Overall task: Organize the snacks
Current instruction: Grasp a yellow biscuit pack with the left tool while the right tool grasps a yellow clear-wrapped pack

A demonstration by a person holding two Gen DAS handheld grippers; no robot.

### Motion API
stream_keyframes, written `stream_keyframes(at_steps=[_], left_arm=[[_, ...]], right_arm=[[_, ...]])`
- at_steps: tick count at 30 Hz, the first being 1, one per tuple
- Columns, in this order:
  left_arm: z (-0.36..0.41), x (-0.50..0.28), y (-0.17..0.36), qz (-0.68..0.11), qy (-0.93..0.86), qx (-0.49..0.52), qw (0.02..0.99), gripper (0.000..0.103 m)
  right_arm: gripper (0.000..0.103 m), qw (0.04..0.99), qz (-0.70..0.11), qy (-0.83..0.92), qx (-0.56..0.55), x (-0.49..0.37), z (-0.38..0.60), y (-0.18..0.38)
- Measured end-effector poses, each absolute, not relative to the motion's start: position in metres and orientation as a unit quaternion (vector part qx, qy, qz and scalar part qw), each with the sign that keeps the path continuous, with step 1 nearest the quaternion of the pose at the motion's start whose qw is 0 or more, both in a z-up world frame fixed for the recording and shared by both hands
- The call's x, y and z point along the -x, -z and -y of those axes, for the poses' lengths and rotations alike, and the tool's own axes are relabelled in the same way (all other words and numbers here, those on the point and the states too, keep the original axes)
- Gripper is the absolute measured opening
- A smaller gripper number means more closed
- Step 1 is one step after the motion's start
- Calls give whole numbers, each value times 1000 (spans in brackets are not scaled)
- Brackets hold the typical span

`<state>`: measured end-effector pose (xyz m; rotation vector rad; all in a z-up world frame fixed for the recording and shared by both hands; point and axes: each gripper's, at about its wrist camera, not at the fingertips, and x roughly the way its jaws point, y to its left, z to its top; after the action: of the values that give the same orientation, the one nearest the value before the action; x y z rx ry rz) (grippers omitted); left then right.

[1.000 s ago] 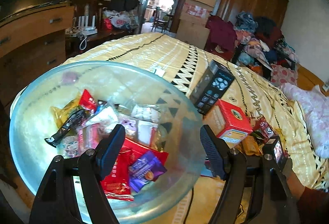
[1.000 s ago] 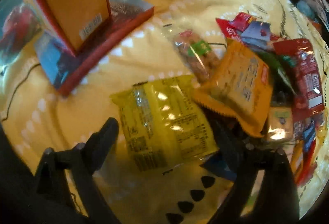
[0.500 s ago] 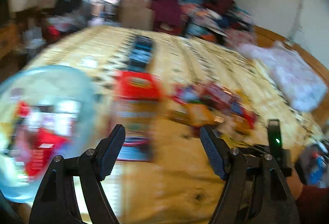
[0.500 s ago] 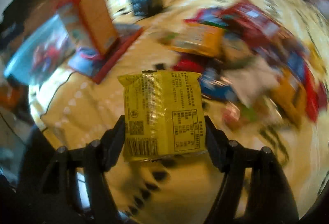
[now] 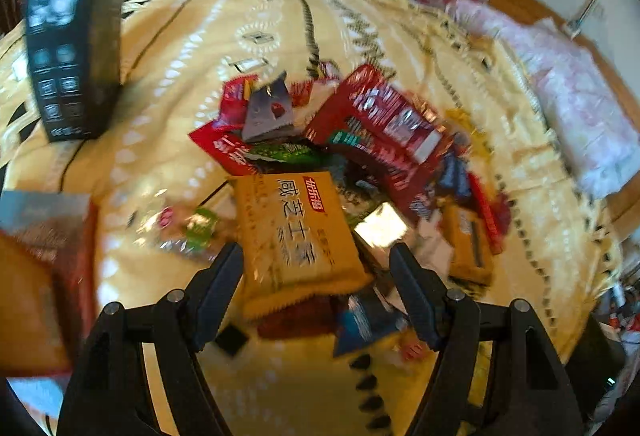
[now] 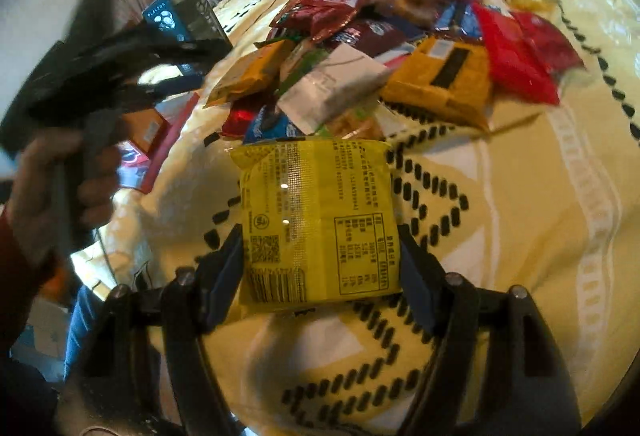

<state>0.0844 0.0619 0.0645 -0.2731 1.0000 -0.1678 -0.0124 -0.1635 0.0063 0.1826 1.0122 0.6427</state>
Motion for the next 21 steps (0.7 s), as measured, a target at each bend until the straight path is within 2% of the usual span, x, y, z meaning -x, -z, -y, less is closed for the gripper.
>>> stream_keyframes(at_steps=[7, 19, 20, 21], left_arm=[[-61, -109, -38, -493, 50, 123, 860, 78], [-57, -134, -35, -487, 19, 92, 868, 78], [-58, -134, -34, -488, 23, 92, 867, 73], [-59, -133, -34, -487, 27, 92, 868, 73]], right_arm=[[73, 820, -465, -317, -102, 15, 170, 0], [73, 822, -459, -320, -109, 15, 172, 2], [73, 821, -459, -320, -109, 14, 172, 2], [73, 822, -458, -320, -110, 14, 172, 2]])
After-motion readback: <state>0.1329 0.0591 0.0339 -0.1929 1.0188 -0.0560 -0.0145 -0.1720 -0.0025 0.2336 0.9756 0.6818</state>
